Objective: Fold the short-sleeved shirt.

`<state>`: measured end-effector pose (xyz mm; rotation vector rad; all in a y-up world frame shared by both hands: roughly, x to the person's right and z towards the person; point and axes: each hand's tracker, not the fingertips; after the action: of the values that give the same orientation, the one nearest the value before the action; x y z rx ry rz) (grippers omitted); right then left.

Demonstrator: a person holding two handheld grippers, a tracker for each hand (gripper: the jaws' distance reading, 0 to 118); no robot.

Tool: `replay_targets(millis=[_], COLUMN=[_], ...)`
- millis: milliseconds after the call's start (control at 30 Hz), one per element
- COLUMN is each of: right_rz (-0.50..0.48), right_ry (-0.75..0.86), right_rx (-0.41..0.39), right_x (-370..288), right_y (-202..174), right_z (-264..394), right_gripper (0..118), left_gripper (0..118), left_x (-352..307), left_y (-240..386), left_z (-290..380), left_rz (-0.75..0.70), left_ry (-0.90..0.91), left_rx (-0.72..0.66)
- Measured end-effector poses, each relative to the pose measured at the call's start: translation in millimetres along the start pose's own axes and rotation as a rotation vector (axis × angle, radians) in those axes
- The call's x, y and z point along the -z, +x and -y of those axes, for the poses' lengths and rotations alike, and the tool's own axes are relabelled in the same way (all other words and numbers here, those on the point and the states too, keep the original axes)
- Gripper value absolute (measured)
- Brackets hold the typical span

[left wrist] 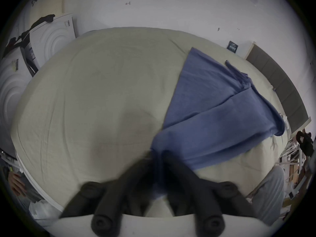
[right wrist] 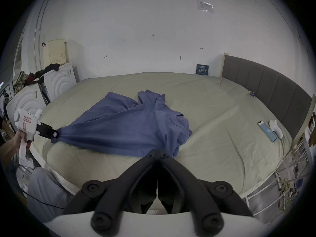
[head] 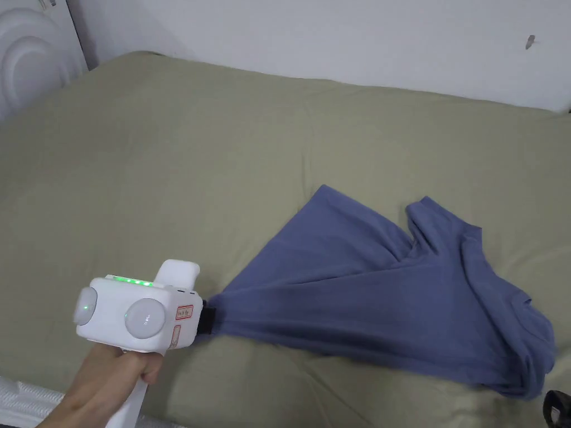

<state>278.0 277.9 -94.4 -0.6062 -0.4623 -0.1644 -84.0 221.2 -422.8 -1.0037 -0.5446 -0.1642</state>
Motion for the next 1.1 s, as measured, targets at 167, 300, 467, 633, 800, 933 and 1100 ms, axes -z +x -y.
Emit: replay_targets(millis=[167, 300, 467, 633, 800, 933, 1100], right_rz=[-0.007, -0.013, -0.009, -0.002, -0.090, -0.045, 0.005], right_ry=[-0.023, -0.058, -0.108, -0.215, -0.406, -0.455, -0.518], right_rx=[0.002, 0.018, -0.005, -0.090, -0.023, -0.065, -0.115], right_x=[11.7, 48.3, 136.3, 238.9, 328.5, 369.7, 391.9], right_y=[3.1, 11.4, 29.2, 39.2, 43.7, 31.5, 24.8], right_z=[-10.8, -41.4, -101.8, -162.9, -198.2, -204.9, -197.6], right_gripper=[1, 1, 1, 1, 116, 116, 113], left_gripper=[0, 0, 0, 0, 0, 0, 0], left_x=[2.5, 2.3, 3.4, 4.4, 5.6, 5.9, 7.6], left_y=[-5.4, -4.5, -4.3, -5.0, -7.8, -8.6, -7.5], left_z=[0.9, 2.4, 0.7, -0.8, -2.2, -2.5, -2.6], left_rz=[0.004, 0.021, 0.031, 0.039, 0.048, 0.054, 0.053], left_ry=[0.010, -0.001, -0.012, -0.019, -0.027, -0.028, -0.031], left_rx=[-0.017, -0.025, -0.021, -0.018, -0.023, -0.028, -0.022])
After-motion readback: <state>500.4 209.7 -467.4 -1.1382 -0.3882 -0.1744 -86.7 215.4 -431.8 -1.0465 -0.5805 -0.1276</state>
